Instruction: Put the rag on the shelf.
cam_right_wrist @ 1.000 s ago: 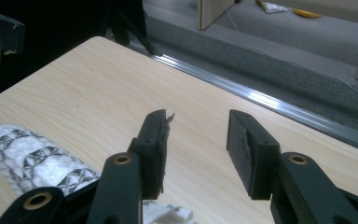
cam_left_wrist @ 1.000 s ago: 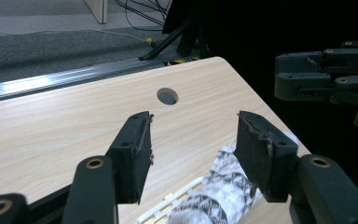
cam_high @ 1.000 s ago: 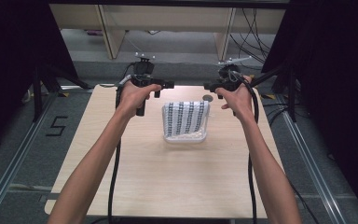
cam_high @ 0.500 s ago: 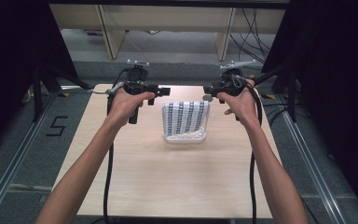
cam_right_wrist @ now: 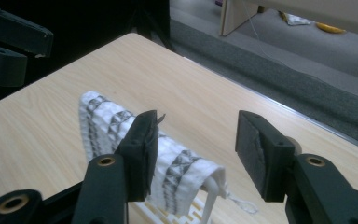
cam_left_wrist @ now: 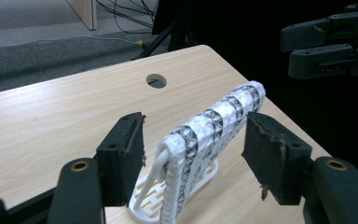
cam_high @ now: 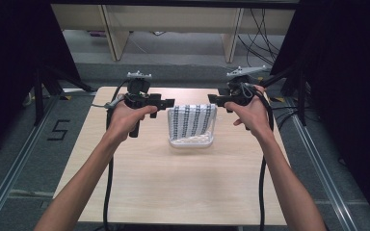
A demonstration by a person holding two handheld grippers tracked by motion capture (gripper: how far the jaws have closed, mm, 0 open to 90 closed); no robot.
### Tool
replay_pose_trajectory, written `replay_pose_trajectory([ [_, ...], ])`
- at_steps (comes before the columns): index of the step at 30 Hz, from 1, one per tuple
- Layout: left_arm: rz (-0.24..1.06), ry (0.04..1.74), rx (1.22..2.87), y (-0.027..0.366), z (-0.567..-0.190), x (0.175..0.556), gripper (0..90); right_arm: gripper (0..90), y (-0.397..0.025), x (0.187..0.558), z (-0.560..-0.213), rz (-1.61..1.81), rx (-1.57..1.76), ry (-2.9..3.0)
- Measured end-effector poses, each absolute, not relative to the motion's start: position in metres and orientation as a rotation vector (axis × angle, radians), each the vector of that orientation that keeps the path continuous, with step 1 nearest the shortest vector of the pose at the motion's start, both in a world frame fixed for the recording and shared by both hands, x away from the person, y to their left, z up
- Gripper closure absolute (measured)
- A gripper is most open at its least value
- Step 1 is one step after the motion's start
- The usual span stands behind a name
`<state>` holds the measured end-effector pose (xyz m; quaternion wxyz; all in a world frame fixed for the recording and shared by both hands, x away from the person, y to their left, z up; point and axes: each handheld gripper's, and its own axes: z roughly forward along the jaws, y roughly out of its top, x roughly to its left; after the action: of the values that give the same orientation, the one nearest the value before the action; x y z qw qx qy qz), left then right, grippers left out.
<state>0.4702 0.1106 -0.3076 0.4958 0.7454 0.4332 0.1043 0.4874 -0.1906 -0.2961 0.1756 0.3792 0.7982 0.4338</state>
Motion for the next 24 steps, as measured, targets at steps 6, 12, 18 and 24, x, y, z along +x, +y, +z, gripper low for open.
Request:
replay_pose_trajectory([
  [6, 0.267, 1.028, 1.817, 0.114, -0.308, 0.457, 36.0, 48.3, -0.189, 0.480, -0.297, 1.225, 1.055, 2.272],
  [12, 0.280, 1.011, 1.826, 0.115, -0.311, 0.447, 35.8, 47.9, -0.188, 0.475, -0.303, 1.237, 1.030, 2.276],
  [18, 0.265, 1.001, 1.830, 0.117, -0.317, 0.440, 35.1, 46.2, -0.187, 0.468, -0.305, 1.250, 1.029, 2.273],
  [24, 0.236, 0.997, 1.838, 0.120, -0.324, 0.434, 32.0, 45.6, -0.190, 0.459, -0.307, 1.241, 1.001, 2.284],
])
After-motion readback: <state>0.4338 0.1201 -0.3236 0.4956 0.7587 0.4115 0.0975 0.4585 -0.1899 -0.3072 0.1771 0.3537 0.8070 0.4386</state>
